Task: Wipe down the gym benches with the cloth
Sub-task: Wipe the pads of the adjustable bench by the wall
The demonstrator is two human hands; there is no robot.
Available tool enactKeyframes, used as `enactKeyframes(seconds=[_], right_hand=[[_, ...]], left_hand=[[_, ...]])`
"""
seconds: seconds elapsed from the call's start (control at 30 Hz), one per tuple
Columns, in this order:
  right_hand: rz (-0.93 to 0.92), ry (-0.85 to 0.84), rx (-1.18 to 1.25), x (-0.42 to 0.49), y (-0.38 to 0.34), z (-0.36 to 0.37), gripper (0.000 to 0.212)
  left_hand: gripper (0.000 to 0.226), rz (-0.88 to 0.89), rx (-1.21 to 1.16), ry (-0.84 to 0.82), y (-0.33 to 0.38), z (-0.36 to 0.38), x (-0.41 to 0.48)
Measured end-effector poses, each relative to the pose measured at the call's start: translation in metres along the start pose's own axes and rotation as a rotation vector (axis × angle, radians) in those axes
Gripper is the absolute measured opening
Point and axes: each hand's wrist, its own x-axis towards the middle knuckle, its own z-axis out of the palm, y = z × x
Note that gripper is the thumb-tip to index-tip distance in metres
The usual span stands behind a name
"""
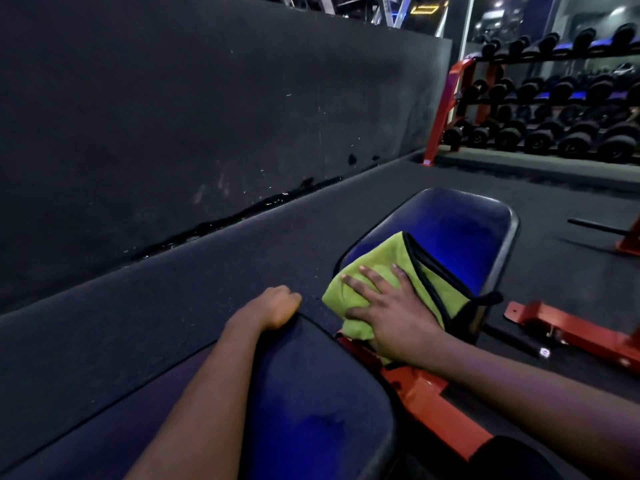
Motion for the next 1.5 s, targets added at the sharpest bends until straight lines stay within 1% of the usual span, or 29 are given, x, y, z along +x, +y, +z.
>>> enactKeyframes(seconds=[0.1,0.13,0.2,0.27,0.33,0.4,0.47,0.5,0.57,0.6,0.67,0.73,0.8,0.83,0.9,1.03,1.13,1.23,1.37,1.43,1.5], right_hand=[[0.099,0.000,0.002,0.031,-0.004,-0.005,0.068],[0.107,-0.011,0.000,0.048,-0.007,-0.009,0.069],[0.106,-0.044,-0.004,0.071,-0.014,-0.015,0.062],[0.108,0.005,-0.014,0.073,-0.017,-0.013,0.055],[0.116,0.084,0.013,0.053,-0.018,-0.002,0.053],[0.139,0.151,0.083,0.024,-0.018,0.007,0.052],[0.200,0.225,0.130,-0.007,-0.020,0.013,0.052],[0.235,0.270,0.144,-0.019,-0.022,0.016,0.055],[0.336,0.333,0.161,-0.049,-0.020,0.027,0.068],[0.388,0.365,0.162,-0.062,-0.019,0.032,0.075],[0.502,0.403,0.148,-0.081,-0.015,0.037,0.082],[0.598,0.395,0.152,-0.083,-0.018,0.036,0.084],[0.666,0.353,0.164,-0.069,-0.024,0.030,0.087],[0.680,0.328,0.164,-0.059,-0.026,0.026,0.088],[0.652,0.295,0.156,-0.034,-0.025,0.014,0.084],[0.560,0.164,0.187,0.004,-0.013,-0.007,0.070],[0.551,0.200,0.199,-0.009,-0.002,-0.004,0.066],[0.644,0.223,0.209,-0.020,0.032,-0.008,0.060],[0.824,0.156,0.270,-0.007,0.115,-0.019,0.058],[0.870,0.149,0.282,0.005,0.153,-0.024,0.057],[0.885,0.140,0.286,0.026,0.175,-0.027,0.056]], left_hand=[[0.040,0.007,0.007,-0.028,-0.001,0.000,0.001],[0.040,0.013,0.015,-0.028,-0.001,0.000,0.000],[0.035,0.013,0.000,-0.023,0.000,-0.001,-0.001],[0.030,0.016,-0.032,-0.006,0.000,-0.002,-0.003],[0.025,0.031,-0.045,-0.011,0.002,-0.004,-0.005],[0.024,0.056,-0.061,-0.013,0.007,-0.006,-0.006],[0.024,0.091,-0.093,0.040,0.018,-0.009,-0.004],[0.024,0.108,-0.141,0.094,0.023,-0.011,-0.003],[0.023,0.181,-0.232,0.191,0.042,-0.011,0.005],[0.024,0.221,-0.264,0.218,0.051,-0.011,0.008],[0.035,0.294,-0.301,0.210,0.070,-0.013,0.015],[0.044,0.328,-0.285,0.169,0.084,-0.016,0.021],[0.043,0.314,-0.277,0.156,0.089,-0.017,0.028],[0.040,0.296,-0.312,0.158,0.090,-0.017,0.030],[0.034,0.281,-0.396,0.176,0.092,-0.020,0.030],[0.034,0.288,-0.454,0.176,0.092,-0.021,0.029],[0.031,0.292,-0.458,0.179,0.091,-0.019,0.029],[0.031,0.302,-0.462,0.188,0.088,-0.016,0.029],[0.031,0.319,-0.451,0.218,0.090,-0.012,0.026],[0.031,0.316,-0.435,0.235,0.091,-0.013,0.027],[0.033,0.317,-0.434,0.262,0.092,-0.012,0.031]])
